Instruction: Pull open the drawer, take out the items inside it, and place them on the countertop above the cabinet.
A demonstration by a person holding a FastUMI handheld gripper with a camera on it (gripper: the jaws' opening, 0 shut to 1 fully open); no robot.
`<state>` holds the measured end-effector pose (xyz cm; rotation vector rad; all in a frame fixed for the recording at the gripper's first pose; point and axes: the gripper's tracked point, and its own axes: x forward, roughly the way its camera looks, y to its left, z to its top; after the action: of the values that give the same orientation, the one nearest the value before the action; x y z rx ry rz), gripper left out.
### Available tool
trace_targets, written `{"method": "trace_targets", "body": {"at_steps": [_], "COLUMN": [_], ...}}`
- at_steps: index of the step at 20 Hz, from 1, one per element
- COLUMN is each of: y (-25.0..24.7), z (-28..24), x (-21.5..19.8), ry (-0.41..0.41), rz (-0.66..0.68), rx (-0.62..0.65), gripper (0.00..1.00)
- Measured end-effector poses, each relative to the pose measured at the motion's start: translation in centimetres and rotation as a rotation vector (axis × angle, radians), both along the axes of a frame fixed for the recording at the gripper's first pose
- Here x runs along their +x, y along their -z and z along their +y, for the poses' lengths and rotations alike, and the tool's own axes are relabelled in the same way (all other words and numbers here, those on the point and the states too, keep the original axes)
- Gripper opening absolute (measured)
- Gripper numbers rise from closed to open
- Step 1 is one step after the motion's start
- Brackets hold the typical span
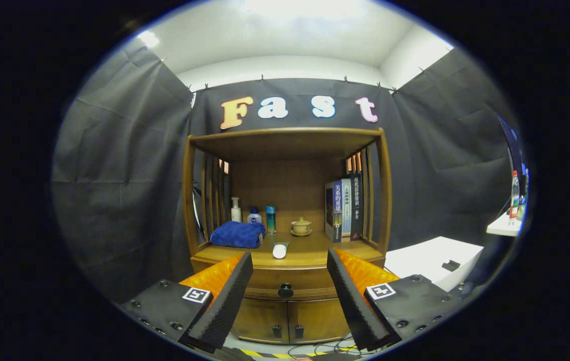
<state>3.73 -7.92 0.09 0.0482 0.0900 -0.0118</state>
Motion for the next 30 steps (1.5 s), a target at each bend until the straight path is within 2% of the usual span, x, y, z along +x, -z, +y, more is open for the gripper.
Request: {"method": "trace_targets", "body": {"at_steps": [4, 8, 14, 19, 30], "y": [-1.0, -2.1, -3.9, -3.3, -2.8], "z": [1.7, 2.3, 2.2, 1.4, 2.0], "x": [-5.0, -7.8, -8.3, -9.6, -10.2], "ry": [-0.041, -0.041, -0.006, 0.029, 0.037], "rz": [0.014, -0.009, -0.039, -0.049, -0.054], "rx": [0.006, 0.002, -0.006, 0.014, 0.009], "gripper": [0.97, 0.97, 0.97, 0.97, 0.97]}}
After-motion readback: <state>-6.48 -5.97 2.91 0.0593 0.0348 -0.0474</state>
